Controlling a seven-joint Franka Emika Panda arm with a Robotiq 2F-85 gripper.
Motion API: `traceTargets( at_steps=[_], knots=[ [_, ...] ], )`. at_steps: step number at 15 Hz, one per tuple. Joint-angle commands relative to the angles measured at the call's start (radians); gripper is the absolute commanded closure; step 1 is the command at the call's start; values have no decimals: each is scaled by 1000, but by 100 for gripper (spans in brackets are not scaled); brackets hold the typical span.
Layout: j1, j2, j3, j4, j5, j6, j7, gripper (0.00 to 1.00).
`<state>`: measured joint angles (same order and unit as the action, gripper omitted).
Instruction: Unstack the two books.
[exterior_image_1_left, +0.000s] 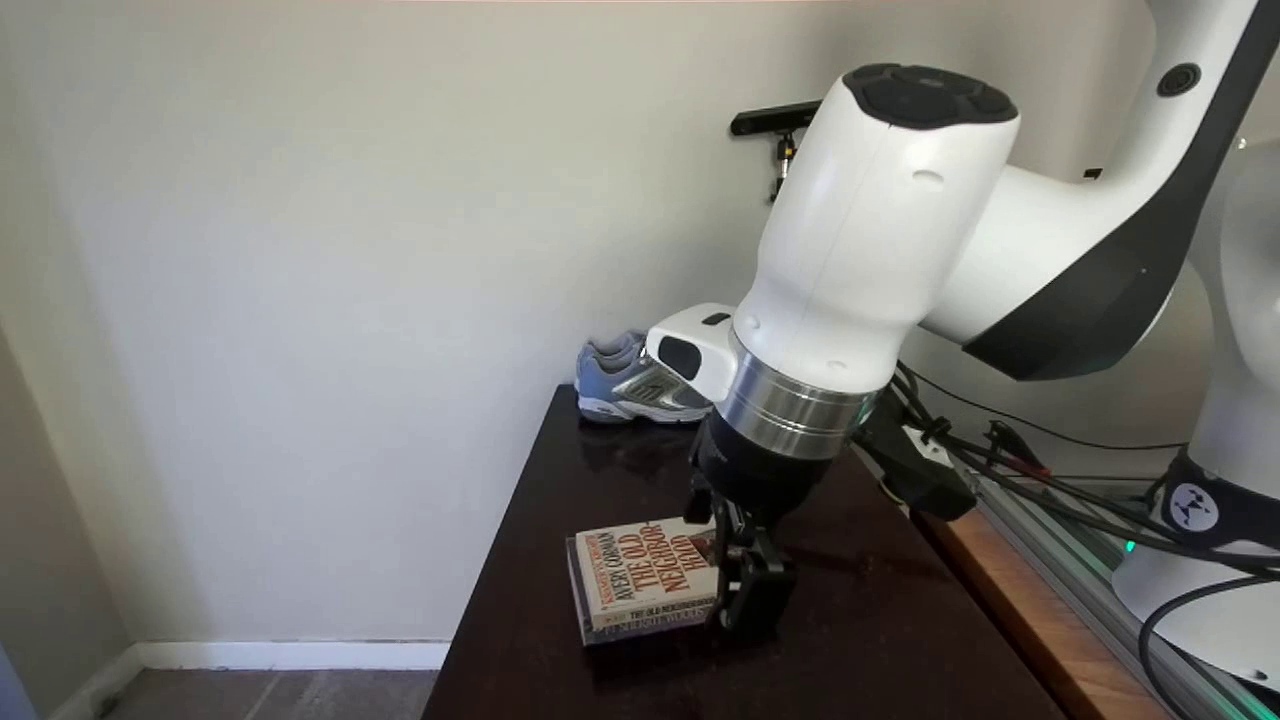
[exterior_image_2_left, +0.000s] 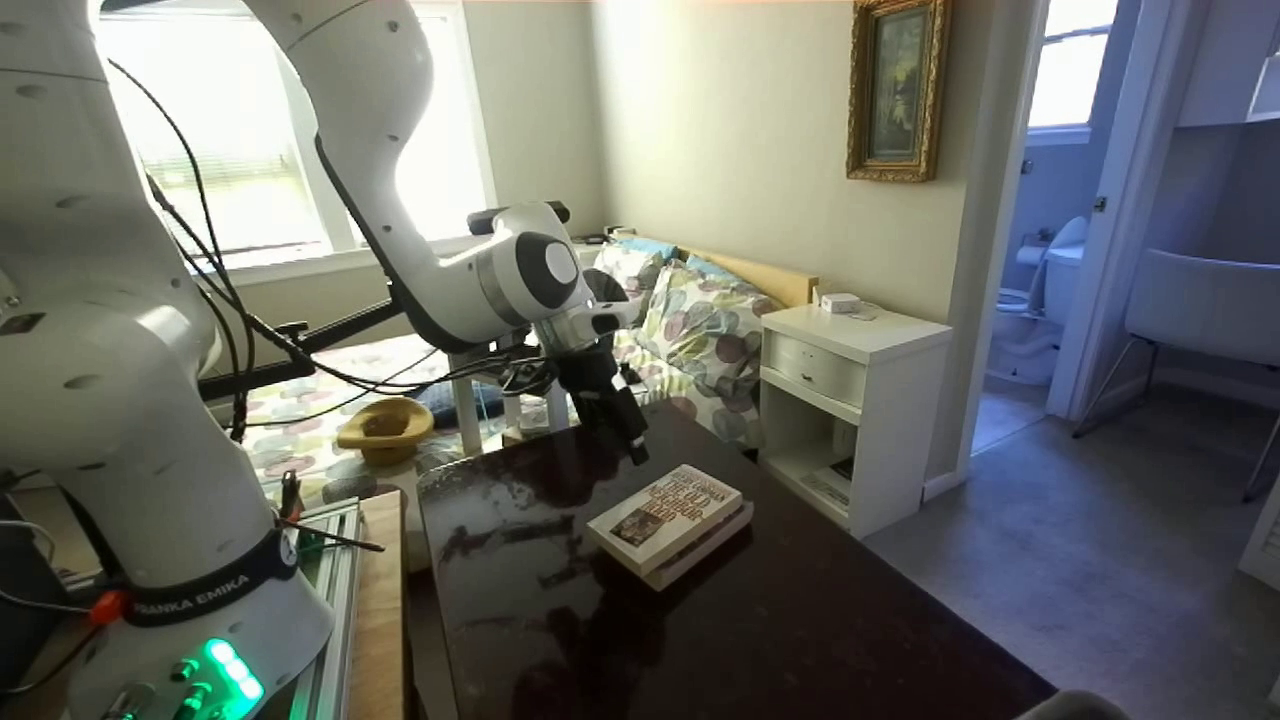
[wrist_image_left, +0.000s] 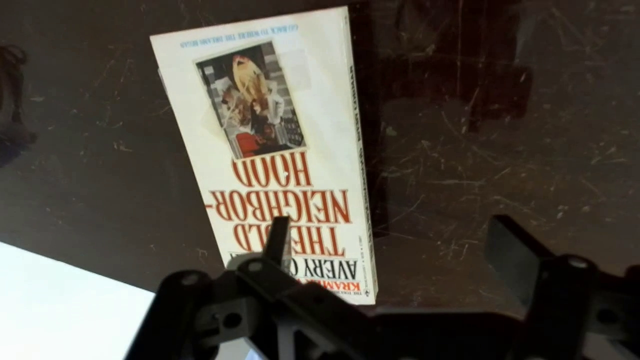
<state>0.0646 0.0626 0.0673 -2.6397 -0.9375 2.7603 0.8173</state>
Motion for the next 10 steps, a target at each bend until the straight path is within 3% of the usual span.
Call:
traceTargets(
  at_steps=[1, 10],
  knots=[
    [0, 46, -6, 9, -43, -13, 3, 0],
    [13, 81, -5, 25, -112, -145, 15, 0]
  ],
)
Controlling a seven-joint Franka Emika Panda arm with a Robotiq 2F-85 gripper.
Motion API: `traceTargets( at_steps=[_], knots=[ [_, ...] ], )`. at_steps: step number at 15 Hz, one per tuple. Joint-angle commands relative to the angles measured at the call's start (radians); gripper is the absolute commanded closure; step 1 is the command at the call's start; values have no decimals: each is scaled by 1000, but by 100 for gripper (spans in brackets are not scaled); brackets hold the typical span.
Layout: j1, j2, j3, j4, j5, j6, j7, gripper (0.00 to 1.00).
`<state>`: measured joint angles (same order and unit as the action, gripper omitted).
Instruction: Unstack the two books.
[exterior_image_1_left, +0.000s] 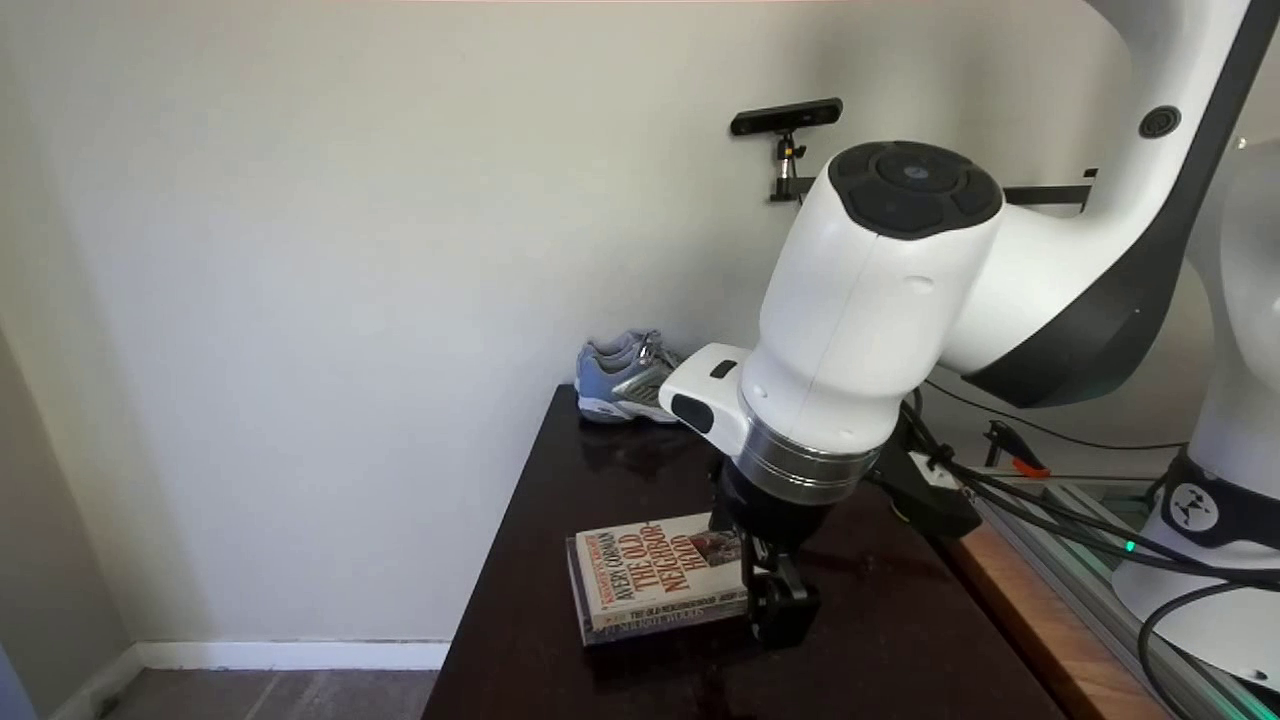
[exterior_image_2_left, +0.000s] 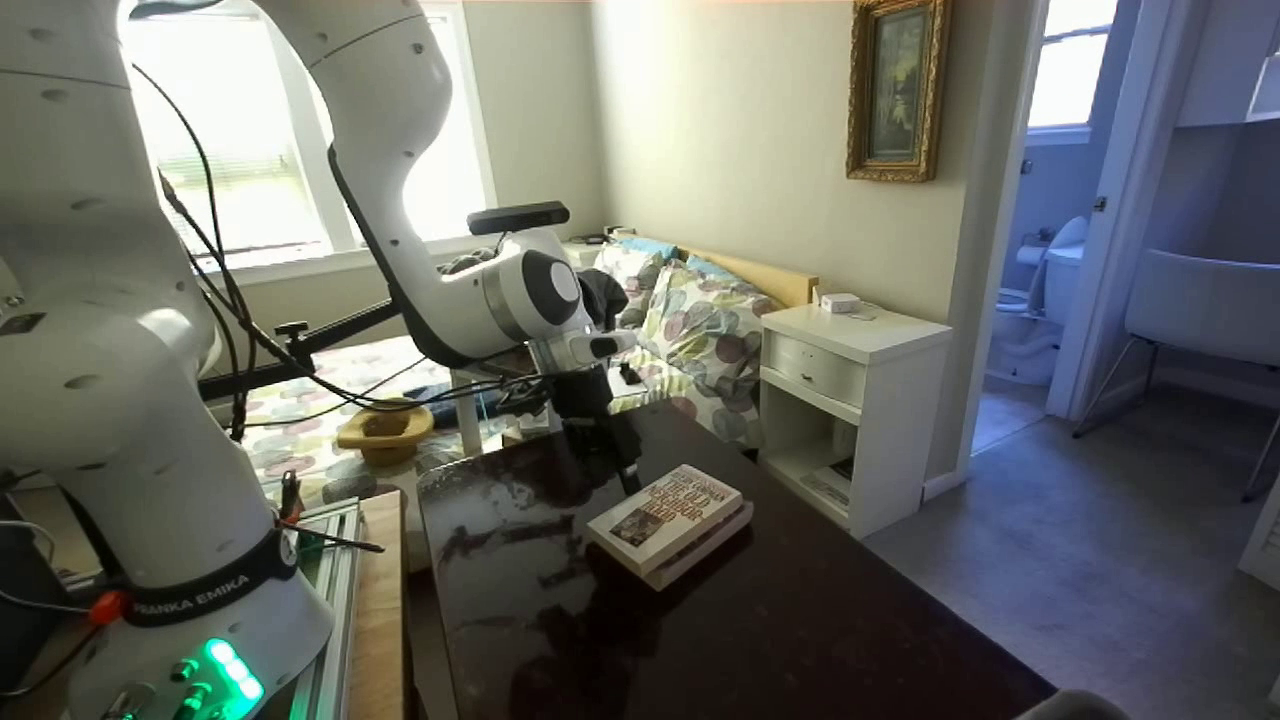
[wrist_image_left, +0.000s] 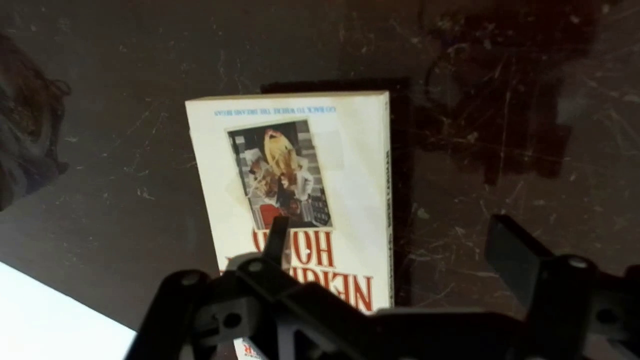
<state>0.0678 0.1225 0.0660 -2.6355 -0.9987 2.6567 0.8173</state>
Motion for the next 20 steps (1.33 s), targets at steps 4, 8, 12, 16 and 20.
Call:
traceTargets(
  at_steps=[4, 8, 12, 16, 20],
  knots=[
    [14, 14, -2, 22, -100, -82, 22, 0],
    [13, 15, -5, 22, -156, -92, 40, 0],
    [15, 33, -7, 30, -237, -102, 131, 0],
    [13, 56, -6, 33, -295, -120, 200, 0],
    [13, 76, -6, 36, -329, -139, 248, 0]
  ],
)
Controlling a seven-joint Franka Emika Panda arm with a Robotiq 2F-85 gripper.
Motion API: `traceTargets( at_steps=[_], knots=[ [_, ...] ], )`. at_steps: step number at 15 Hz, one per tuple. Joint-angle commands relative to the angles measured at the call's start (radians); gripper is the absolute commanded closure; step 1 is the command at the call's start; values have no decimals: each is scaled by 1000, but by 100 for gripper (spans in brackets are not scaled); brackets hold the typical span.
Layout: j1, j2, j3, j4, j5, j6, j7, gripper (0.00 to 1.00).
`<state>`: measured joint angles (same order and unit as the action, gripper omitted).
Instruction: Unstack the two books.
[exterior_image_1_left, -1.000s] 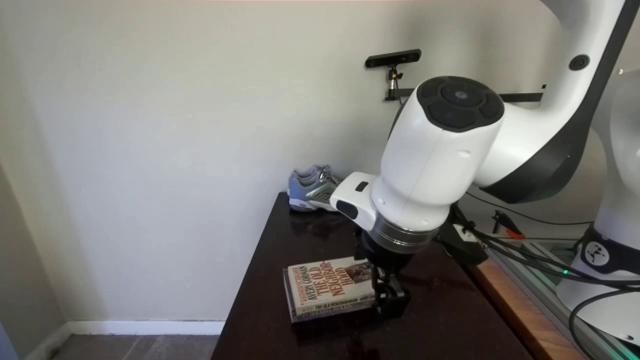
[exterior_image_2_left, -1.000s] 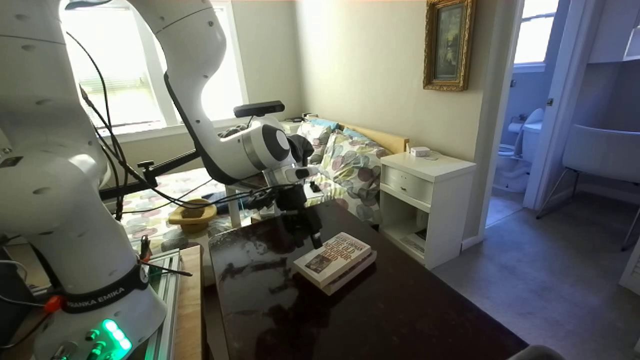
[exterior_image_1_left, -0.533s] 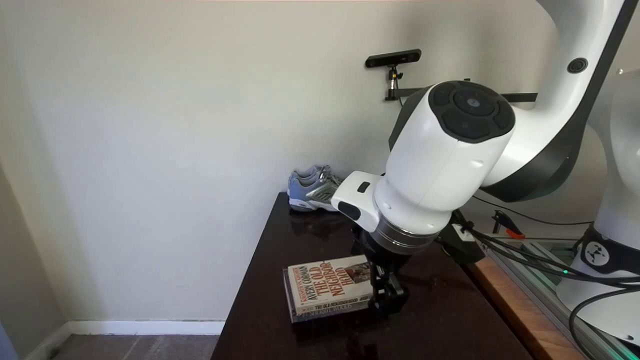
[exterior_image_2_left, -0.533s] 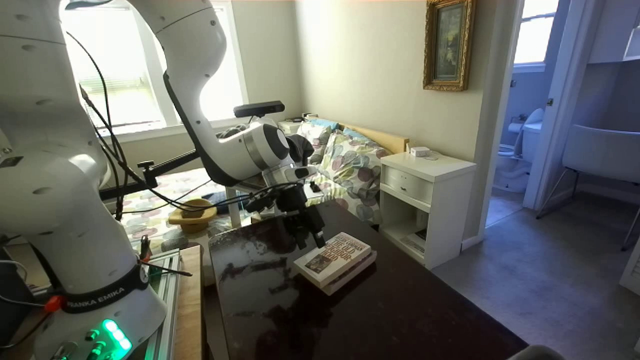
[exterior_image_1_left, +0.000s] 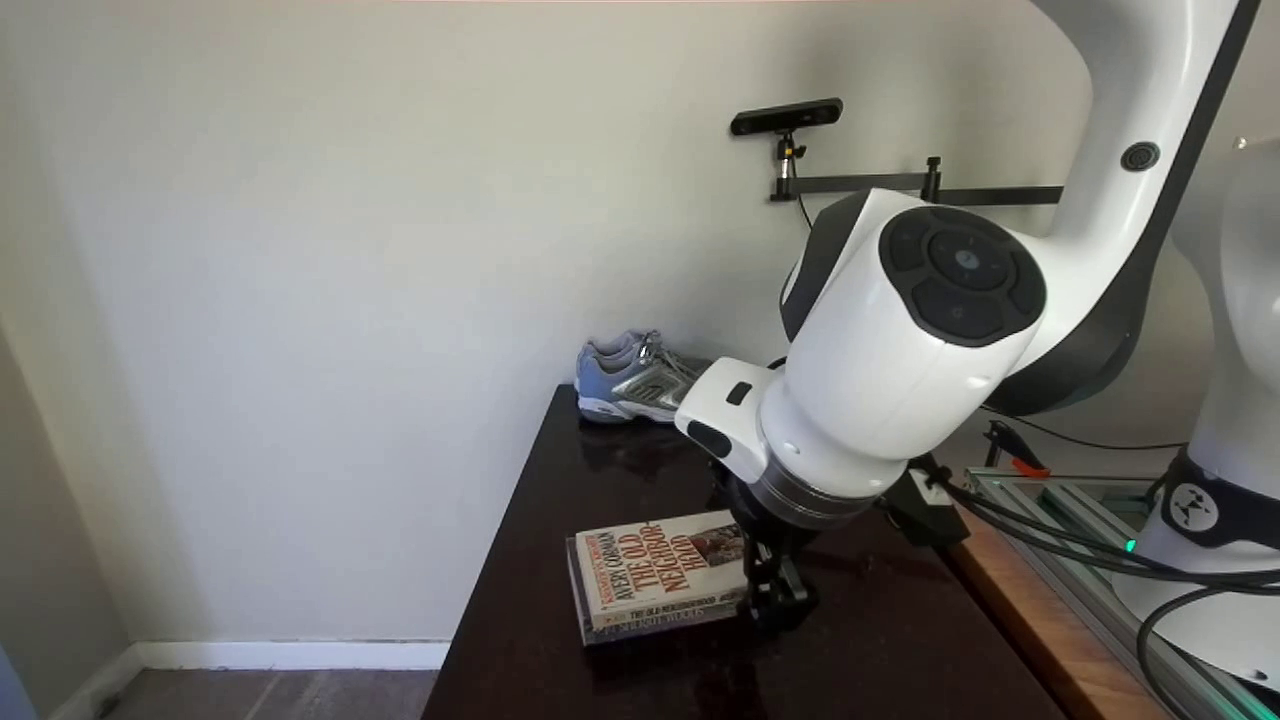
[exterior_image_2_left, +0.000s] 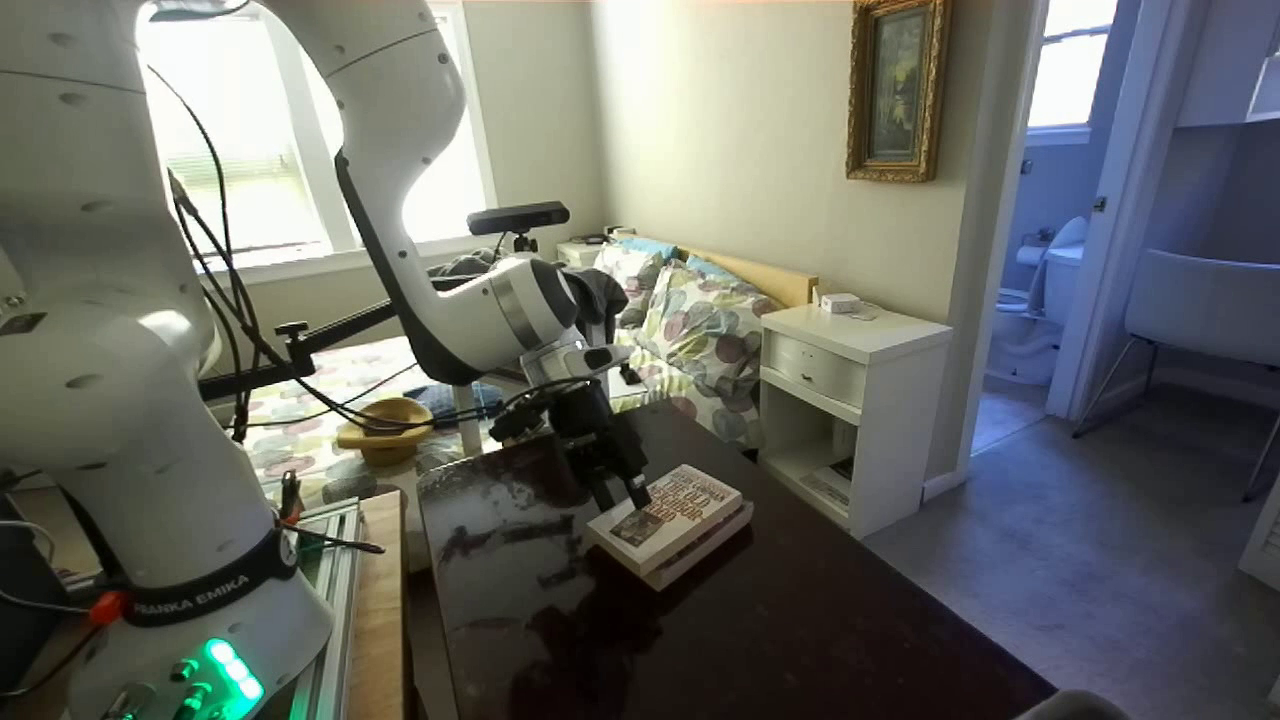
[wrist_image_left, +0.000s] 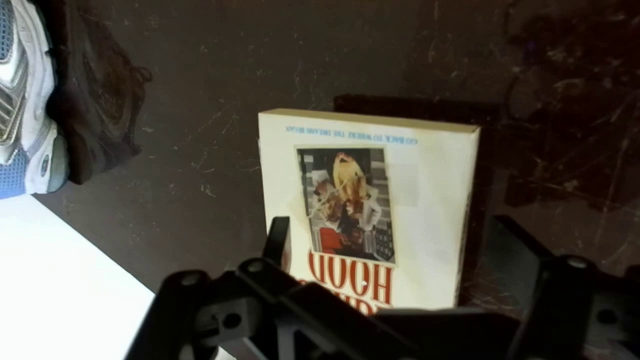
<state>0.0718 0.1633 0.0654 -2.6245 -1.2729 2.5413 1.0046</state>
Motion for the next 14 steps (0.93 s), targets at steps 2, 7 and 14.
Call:
traceTargets(
  at_steps=[2, 7, 14],
  knots=[
    [10, 44, -5, 27, -58, -29, 74, 0],
    [10, 55, -6, 38, -56, -41, 81, 48],
    [10, 54, -4, 47, -48, -48, 75, 94]
  ],
)
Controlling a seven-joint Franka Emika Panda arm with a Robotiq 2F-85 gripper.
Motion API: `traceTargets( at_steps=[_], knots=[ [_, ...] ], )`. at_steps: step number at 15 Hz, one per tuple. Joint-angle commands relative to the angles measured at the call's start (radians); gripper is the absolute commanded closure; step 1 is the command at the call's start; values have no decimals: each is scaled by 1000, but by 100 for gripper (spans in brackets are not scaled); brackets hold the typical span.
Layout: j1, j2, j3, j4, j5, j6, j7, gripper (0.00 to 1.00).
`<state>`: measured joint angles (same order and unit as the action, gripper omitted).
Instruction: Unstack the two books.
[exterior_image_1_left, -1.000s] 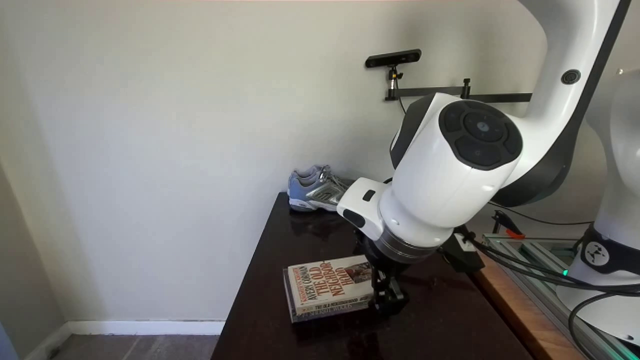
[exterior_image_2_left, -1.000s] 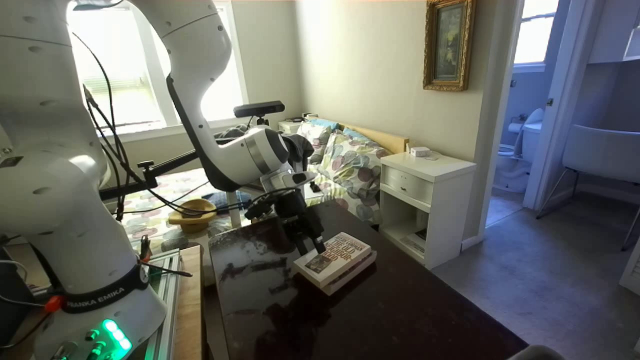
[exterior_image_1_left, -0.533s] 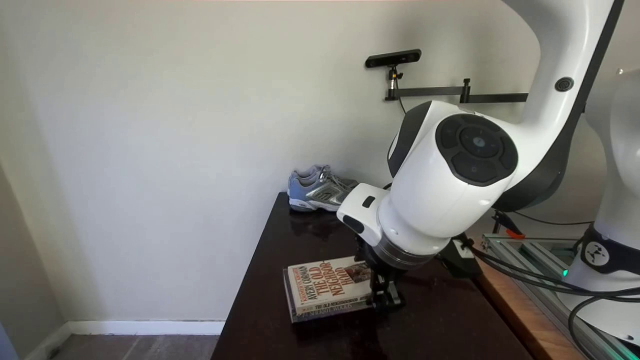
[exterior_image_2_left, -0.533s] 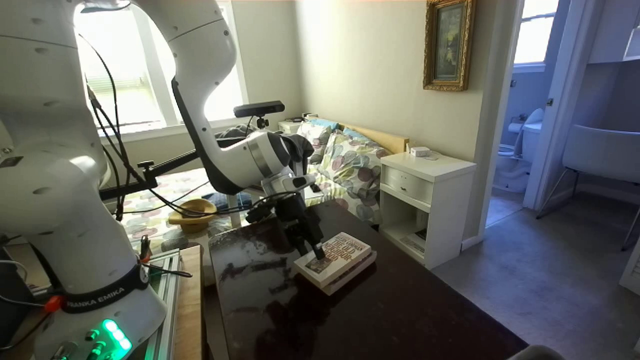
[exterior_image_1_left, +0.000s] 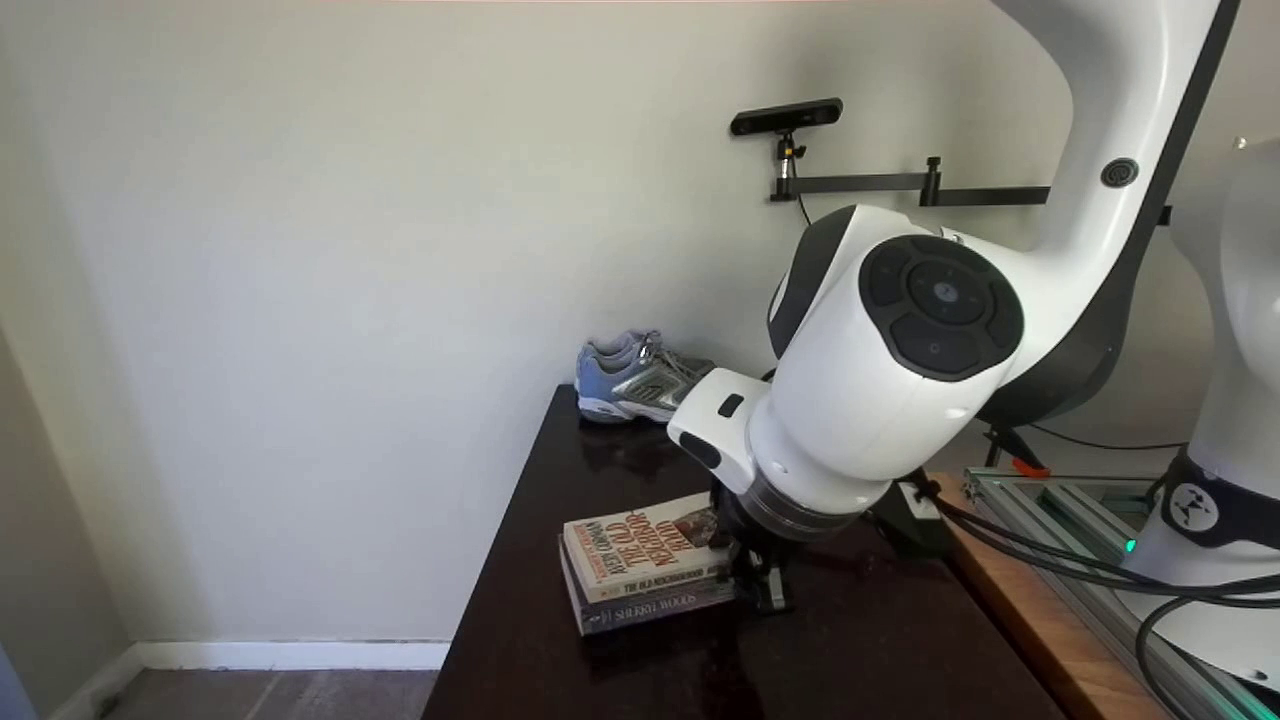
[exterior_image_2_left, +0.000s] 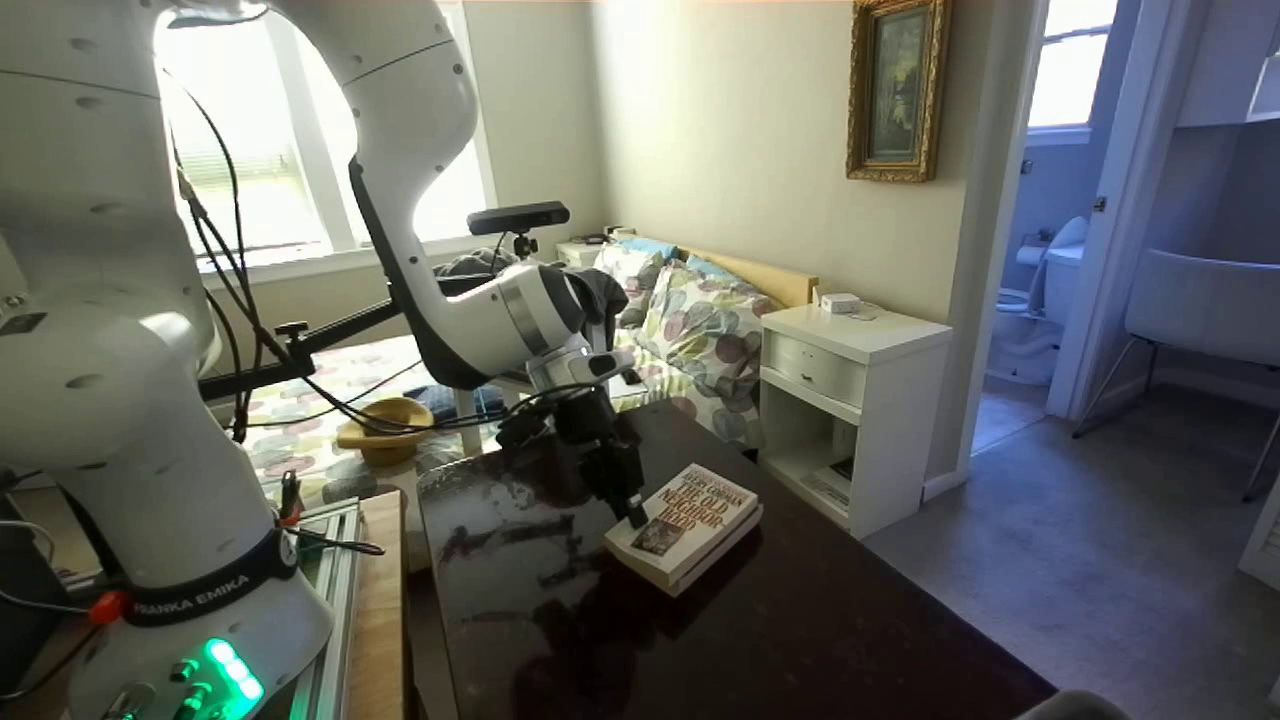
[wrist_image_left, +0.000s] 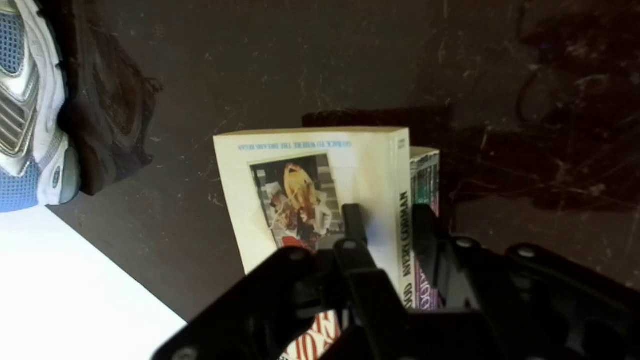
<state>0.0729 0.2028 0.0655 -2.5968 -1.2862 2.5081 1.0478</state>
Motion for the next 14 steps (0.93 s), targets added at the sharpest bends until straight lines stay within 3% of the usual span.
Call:
traceTargets(
  at_steps=[1, 14],
  knots=[
    [10, 9, -2, 22, -30, -18, 29, 94],
    [13, -82, 9, 18, 11, -34, 0, 94]
  ],
)
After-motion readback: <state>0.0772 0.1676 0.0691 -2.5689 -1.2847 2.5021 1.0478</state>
